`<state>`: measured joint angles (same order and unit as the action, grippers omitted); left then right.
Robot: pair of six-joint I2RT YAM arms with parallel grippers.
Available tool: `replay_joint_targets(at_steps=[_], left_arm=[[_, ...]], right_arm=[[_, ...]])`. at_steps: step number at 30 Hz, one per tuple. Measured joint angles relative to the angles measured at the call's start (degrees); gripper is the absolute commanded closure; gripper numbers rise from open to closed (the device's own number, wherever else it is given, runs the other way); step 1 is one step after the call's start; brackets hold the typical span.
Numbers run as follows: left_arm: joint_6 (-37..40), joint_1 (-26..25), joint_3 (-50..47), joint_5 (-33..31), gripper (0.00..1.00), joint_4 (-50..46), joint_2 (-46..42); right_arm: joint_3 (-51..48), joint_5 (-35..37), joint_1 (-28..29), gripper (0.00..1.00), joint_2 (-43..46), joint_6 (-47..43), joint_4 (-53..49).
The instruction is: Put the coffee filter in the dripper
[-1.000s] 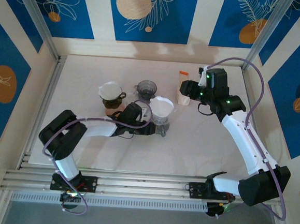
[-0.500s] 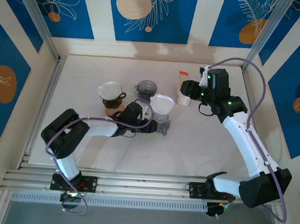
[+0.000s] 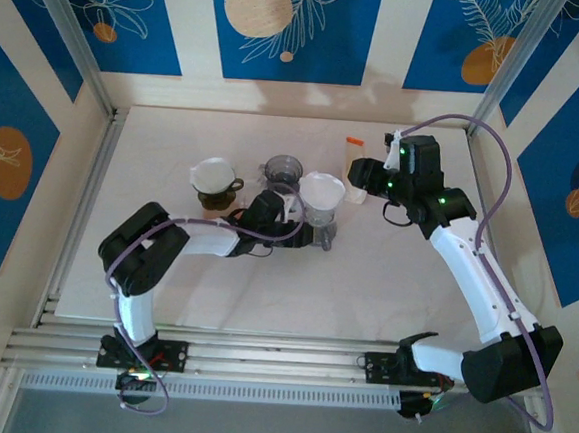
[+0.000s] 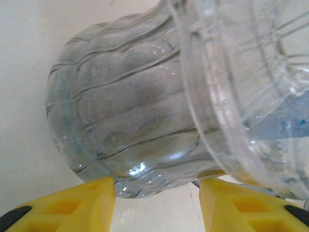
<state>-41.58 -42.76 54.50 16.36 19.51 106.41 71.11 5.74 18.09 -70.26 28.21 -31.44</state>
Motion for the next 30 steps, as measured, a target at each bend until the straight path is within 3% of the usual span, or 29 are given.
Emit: replay_joint_targets(at_steps=[10, 18, 25, 30], left_arm=[[0.15, 0.81, 3.15, -0.35, 0.5, -0.22, 1.55], [-0.35, 0.85, -2.86, -0.28, 0.48, 0.22, -2.91], [-1.64, 0.09, -10.54, -0.22, 0.45, 0.0, -15.54], [-1.4, -0.13, -15.63, -1.27, 0.39, -5.27, -30.64]], right_arm=[[-0.28, -0.28, -0.02, 0.47, 0.28, 0.0, -0.35], [-0.26, -1.6, 0.0, 0.45, 0.46, 0.0, -0.33], [0.39, -4.17, 0.76, 0.45, 0.26, -0.11, -0.31], [5.01, -4.26, 5.95, 0.45, -2.82, -1.75, -0.37]])
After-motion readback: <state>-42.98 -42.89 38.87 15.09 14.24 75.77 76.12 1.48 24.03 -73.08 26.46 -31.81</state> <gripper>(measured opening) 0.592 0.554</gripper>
